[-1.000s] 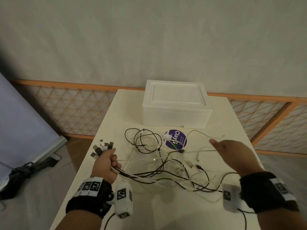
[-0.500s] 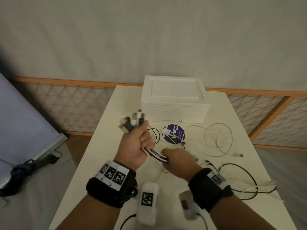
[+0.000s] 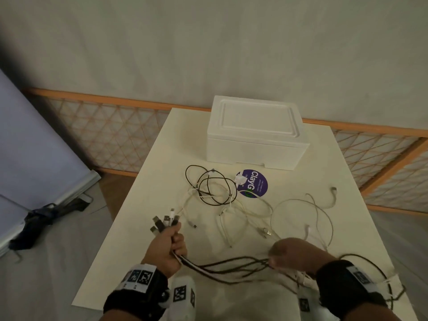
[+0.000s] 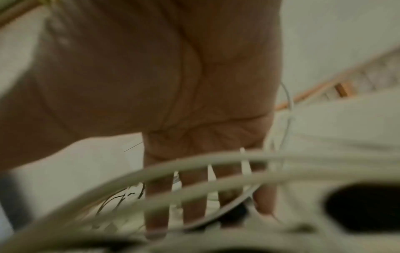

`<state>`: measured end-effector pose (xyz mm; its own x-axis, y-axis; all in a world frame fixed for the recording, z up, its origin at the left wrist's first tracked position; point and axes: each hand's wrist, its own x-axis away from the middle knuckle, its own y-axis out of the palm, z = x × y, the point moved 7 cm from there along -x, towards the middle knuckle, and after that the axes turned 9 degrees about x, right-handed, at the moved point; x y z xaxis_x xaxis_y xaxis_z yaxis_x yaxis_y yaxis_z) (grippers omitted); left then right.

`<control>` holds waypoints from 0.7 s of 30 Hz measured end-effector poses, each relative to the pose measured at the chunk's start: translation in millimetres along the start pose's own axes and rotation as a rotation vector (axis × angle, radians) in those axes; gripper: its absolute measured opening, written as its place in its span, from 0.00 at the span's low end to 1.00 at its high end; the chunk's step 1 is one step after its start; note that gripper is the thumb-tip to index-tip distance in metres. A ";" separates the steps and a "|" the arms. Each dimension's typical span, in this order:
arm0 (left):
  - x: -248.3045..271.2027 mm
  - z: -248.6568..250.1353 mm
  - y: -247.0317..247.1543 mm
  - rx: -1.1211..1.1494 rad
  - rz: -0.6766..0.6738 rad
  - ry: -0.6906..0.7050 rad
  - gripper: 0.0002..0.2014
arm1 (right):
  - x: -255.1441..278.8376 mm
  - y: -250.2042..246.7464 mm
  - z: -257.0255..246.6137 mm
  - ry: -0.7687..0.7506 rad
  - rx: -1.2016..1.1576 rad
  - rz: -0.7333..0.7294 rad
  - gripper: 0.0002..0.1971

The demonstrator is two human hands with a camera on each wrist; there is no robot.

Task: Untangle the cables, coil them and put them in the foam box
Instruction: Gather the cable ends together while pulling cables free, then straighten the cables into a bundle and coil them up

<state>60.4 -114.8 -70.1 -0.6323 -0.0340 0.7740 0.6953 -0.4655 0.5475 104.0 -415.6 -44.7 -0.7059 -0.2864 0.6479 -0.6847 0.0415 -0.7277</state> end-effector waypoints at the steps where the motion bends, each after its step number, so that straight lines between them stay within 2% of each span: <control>1: -0.2 -4.6 -0.2 -0.034 -0.001 -0.019 0.14 | -7.7 -2.5 -3.2 -0.014 -0.083 0.075 0.32; 3: 1.7 -12.1 5.8 -0.096 -0.022 -0.035 0.13 | -22.8 -11.8 -4.9 0.029 -0.124 0.295 0.25; 4: 2.8 -14.3 10.5 -0.125 -0.035 -0.031 0.13 | -30.4 -13.4 -6.0 0.057 -0.056 0.357 0.22; 7: 5.3 -11.8 27.4 -0.209 -0.073 0.036 0.13 | -50.9 -10.5 -14.5 0.083 0.212 0.361 0.16; 9: 6.8 -5.1 37.7 -0.250 -0.098 0.103 0.12 | -53.7 -15.5 -19.5 0.063 0.253 0.387 0.12; 13: 8.7 8.4 54.4 -0.326 -0.117 0.245 0.09 | -35.0 -60.7 -38.3 0.001 0.203 0.660 0.08; 14: 9.2 10.2 60.7 -0.348 -0.130 0.283 0.07 | -28.8 -73.1 -46.8 -0.033 0.192 0.690 0.08; 16: 11.4 10.4 79.8 -0.387 -0.187 0.350 0.01 | -21.1 -87.9 -67.6 -0.153 0.212 0.651 0.11; 19: 17.0 5.7 114.3 -0.504 -0.285 0.433 0.10 | -4.4 -108.0 -103.5 -0.252 0.231 0.588 0.13; 21: 22.1 0.7 134.7 -0.641 -0.351 0.470 0.13 | 6.0 -123.4 -118.8 -0.276 0.100 0.589 0.13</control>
<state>140.3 -177.6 21.0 -0.9481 -0.0913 0.3047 0.1965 -0.9214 0.3354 162.7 -308.7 75.7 -0.8758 -0.4786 0.0624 -0.1681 0.1812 -0.9690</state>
